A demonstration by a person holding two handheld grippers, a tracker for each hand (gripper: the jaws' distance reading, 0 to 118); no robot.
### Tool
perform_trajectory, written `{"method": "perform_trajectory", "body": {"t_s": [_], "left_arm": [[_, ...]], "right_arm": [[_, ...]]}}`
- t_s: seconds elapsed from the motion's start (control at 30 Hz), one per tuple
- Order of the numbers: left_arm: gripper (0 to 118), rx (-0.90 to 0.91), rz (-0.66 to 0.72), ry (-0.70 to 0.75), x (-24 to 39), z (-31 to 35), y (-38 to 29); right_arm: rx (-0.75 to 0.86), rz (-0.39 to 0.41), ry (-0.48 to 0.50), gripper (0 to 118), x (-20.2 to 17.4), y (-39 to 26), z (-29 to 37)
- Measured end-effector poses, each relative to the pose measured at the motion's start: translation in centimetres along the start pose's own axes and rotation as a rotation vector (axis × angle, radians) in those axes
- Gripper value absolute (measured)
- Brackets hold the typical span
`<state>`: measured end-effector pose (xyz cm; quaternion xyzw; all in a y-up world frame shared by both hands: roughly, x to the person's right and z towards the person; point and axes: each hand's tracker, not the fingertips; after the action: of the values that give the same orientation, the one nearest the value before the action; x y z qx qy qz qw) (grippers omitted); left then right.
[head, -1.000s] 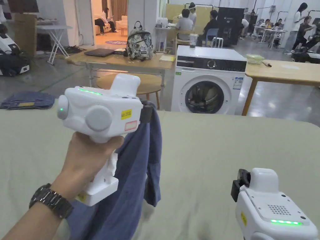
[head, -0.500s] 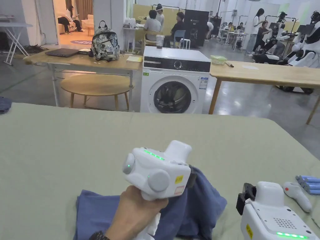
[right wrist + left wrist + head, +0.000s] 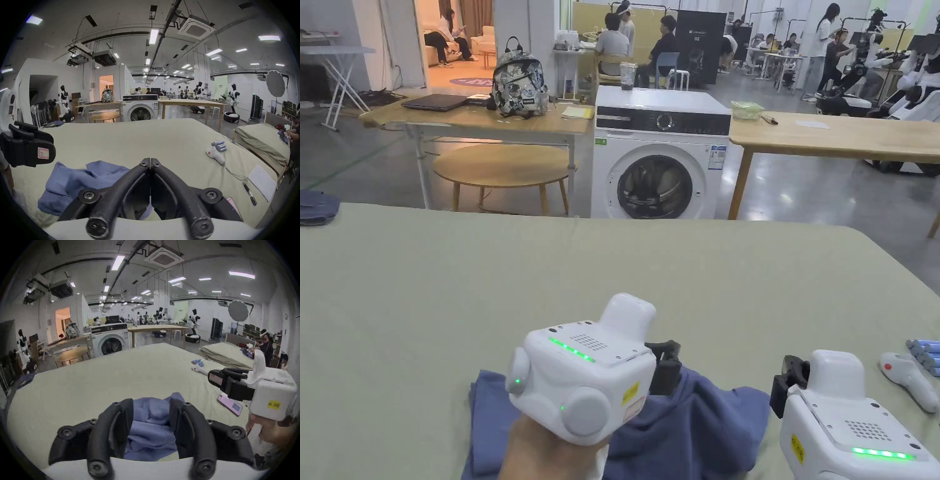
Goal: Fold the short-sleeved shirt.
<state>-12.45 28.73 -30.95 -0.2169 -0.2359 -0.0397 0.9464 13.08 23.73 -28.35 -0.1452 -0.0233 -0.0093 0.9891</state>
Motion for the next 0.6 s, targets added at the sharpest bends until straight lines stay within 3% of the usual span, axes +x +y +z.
{"method": "perform_trajectory", "body": {"t_s": [0.17,0.23,0.3,0.33,0.6], "left_arm": [[44,-0.030,0.078,0.087,-3.0,2.9,-2.0],[29,-0.034,0.125,0.131,-4.6,4.0,-3.4],[3,-0.043,0.178,0.176,-6.0,4.8,-5.1],[0,-0.053,0.205,0.214,-6.8,5.3,-6.0],[0,-0.126,0.380,0.359,-12.5,7.4,-11.9]], "right_arm": [[0.022,0.014,0.038,0,-1.9,0.5,0.3],[0.029,0.018,0.048,0,-2.5,0.6,0.4],[0.034,0.025,0.057,0,-3.1,0.6,0.4],[0.034,0.032,0.059,0,-3.4,0.5,0.4],[0.017,0.037,0.092,0,-4.6,0.0,-0.3]]}}
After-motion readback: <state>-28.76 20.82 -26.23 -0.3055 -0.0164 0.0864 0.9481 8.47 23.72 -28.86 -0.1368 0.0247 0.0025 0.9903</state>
